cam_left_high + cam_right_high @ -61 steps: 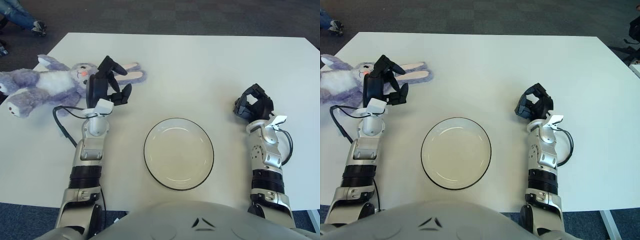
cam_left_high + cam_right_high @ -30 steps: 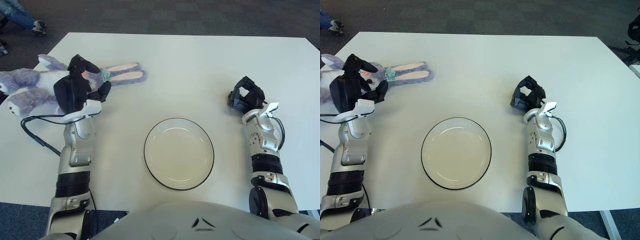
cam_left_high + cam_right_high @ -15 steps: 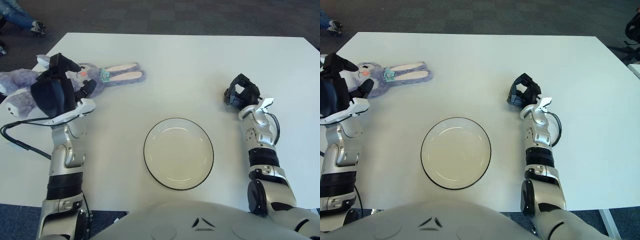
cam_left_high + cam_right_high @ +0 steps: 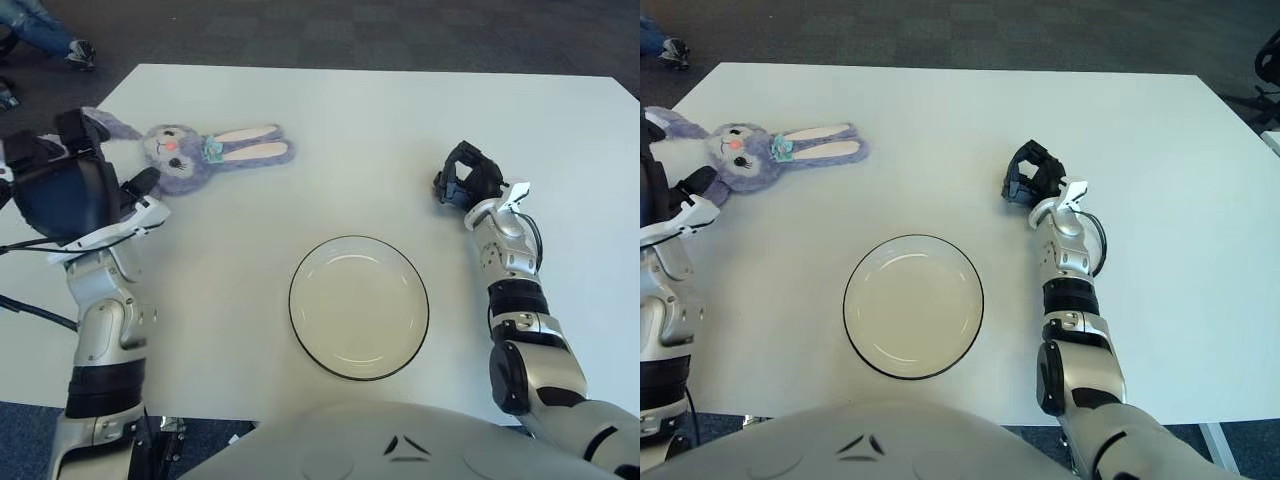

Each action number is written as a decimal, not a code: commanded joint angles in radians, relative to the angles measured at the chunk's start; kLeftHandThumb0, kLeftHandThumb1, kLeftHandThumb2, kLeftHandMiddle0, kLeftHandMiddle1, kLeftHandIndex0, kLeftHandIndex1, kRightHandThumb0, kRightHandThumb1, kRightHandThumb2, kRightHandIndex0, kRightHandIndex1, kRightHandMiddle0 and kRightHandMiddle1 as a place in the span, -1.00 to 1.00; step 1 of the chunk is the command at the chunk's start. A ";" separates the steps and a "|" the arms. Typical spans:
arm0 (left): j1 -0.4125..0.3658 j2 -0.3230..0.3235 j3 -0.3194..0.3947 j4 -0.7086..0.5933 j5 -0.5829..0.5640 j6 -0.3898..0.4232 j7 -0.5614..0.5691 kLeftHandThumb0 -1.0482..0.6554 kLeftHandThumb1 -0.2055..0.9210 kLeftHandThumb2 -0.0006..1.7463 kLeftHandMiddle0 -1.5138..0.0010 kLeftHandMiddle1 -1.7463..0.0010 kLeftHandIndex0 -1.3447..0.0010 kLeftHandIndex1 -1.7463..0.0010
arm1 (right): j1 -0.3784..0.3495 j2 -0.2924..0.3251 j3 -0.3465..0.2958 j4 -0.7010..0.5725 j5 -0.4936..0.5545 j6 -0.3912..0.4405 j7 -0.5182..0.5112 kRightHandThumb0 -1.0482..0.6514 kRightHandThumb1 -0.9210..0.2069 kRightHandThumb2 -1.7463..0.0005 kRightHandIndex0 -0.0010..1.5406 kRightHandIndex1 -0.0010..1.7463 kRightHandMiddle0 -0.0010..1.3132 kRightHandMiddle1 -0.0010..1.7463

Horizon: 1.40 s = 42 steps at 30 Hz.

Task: Put the doll into the plate.

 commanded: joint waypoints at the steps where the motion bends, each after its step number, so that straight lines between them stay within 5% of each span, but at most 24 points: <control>1: 0.028 0.012 0.007 -0.027 0.018 0.033 -0.033 -0.64 0.47 -0.12 0.99 0.11 1.00 -0.21 | -0.011 0.009 0.005 0.042 -0.002 0.025 0.006 -0.38 0.25 -0.65 0.67 1.00 0.06 1.00; 7: 0.073 0.010 0.024 -0.076 0.035 0.077 -0.079 -0.66 0.34 -0.15 1.00 0.69 1.00 0.29 | -0.041 0.010 0.014 0.081 -0.004 0.023 0.021 -0.38 0.25 -0.65 0.67 1.00 0.06 1.00; 12: 0.096 0.011 0.029 -0.117 0.065 0.124 -0.156 -0.71 0.31 -0.17 1.00 0.95 1.00 0.58 | -0.078 0.007 0.017 0.137 -0.007 0.012 0.039 -0.38 0.25 -0.65 0.67 1.00 0.06 1.00; 21: 0.101 0.033 0.036 -0.119 0.126 0.179 -0.273 -0.77 0.29 -0.24 1.00 1.00 1.00 0.67 | -0.108 0.010 0.020 0.195 -0.005 -0.011 0.076 -0.38 0.25 -0.65 0.67 1.00 0.06 1.00; 42: 0.157 0.118 0.057 -0.048 0.107 0.114 -0.247 -0.79 0.44 -0.37 1.00 1.00 1.00 0.85 | -0.119 0.014 0.025 0.201 -0.002 -0.006 0.111 -0.38 0.27 -0.66 0.68 1.00 0.07 1.00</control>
